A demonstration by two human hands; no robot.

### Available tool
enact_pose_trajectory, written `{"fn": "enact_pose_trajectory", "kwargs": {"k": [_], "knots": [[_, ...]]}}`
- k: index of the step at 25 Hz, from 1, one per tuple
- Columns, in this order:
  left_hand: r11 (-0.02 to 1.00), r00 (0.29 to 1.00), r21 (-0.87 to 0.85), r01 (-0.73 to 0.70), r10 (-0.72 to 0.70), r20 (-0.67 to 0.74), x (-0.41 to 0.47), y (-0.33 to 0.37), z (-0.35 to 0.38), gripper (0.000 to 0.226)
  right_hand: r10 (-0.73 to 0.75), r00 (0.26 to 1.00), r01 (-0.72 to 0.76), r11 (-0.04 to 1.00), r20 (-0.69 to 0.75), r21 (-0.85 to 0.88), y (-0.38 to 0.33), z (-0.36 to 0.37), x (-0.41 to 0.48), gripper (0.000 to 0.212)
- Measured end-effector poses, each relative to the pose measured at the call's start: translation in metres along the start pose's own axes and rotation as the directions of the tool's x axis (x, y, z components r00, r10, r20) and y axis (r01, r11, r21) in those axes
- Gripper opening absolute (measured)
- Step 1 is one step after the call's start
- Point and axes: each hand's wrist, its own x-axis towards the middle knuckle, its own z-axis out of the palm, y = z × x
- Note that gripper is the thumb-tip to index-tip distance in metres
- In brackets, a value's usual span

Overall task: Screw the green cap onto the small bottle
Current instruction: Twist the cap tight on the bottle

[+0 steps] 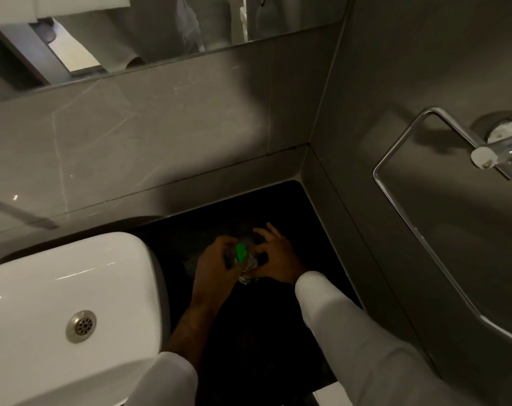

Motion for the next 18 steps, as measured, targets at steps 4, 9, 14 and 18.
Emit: {"fn": "enact_pose_trajectory", "kwargs": {"k": [4, 9, 14, 18], "knots": [[0.973, 0.989, -0.229, -0.031, 0.063, 0.137, -0.005, -0.001, 0.001, 0.062, 0.083, 0.996, -0.083, 0.997, 0.014, 0.006, 0.001, -0.001, 0.001, 0.073], [0.986, 0.998, -0.161, 0.053, -0.055, -0.011, -0.005, -0.002, 0.001, 0.065, -0.02, 1.0, 0.02, 1.0, 0.009, 0.005, 0.004, 0.001, 0.002, 0.051], [0.929, 0.996, -0.363, 0.074, -0.047, 0.08, -0.007, -0.003, 0.006, 0.075, 0.046, 0.998, -0.046, 0.999, 0.03, -0.004, 0.004, 0.002, 0.007, 0.071], [0.977, 0.998, -0.203, 0.066, -0.065, 0.012, -0.001, -0.003, 0.002, 0.068, 0.063, 0.997, -0.062, 0.998, 0.04, -0.016, 0.001, 0.001, 0.006, 0.08]]}}
